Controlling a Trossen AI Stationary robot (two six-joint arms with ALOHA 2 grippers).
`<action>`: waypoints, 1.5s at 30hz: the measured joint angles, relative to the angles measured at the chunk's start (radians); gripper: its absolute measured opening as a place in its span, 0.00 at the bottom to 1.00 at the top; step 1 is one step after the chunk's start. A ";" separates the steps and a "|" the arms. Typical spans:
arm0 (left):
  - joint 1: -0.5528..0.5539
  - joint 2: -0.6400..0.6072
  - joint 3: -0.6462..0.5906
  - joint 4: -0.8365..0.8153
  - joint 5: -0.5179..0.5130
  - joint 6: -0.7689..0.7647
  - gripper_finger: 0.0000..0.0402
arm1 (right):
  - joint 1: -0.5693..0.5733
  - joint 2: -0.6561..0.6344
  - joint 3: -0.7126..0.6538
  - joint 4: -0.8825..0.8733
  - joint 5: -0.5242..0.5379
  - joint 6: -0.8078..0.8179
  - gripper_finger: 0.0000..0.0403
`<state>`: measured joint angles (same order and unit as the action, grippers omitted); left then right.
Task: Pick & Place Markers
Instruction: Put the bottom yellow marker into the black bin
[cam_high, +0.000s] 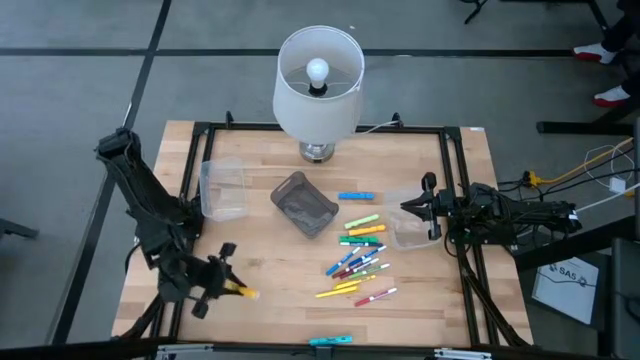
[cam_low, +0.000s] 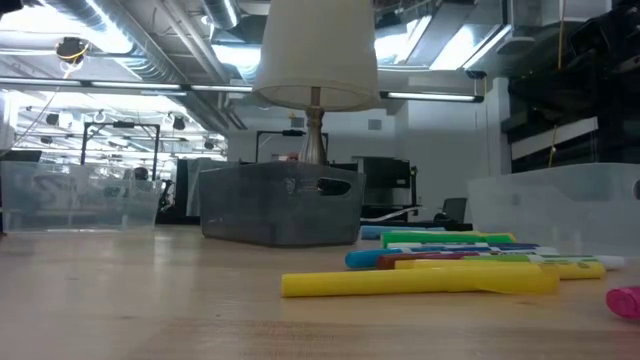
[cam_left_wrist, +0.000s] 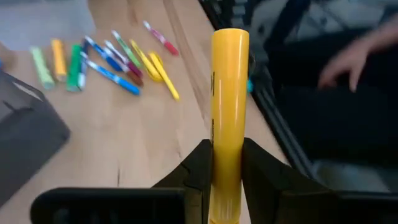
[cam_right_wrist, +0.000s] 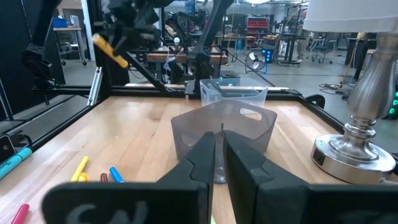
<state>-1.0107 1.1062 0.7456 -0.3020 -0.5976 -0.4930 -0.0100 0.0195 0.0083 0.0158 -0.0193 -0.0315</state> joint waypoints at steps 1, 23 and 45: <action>0.000 -0.010 0.000 0.006 -0.020 0.002 0.14 | 0.000 0.000 0.000 0.000 0.000 0.000 0.09; 0.037 -0.035 0.001 0.301 -0.513 0.469 0.14 | 0.000 0.000 0.000 0.000 0.000 0.000 0.09; 0.275 -0.035 0.002 0.413 -0.603 0.878 0.14 | 0.000 0.000 0.000 0.000 0.000 0.000 0.09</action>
<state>-0.7355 1.0710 0.7471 0.1107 -1.2005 0.3846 -0.0101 0.0196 0.0085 0.0158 -0.0193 -0.0315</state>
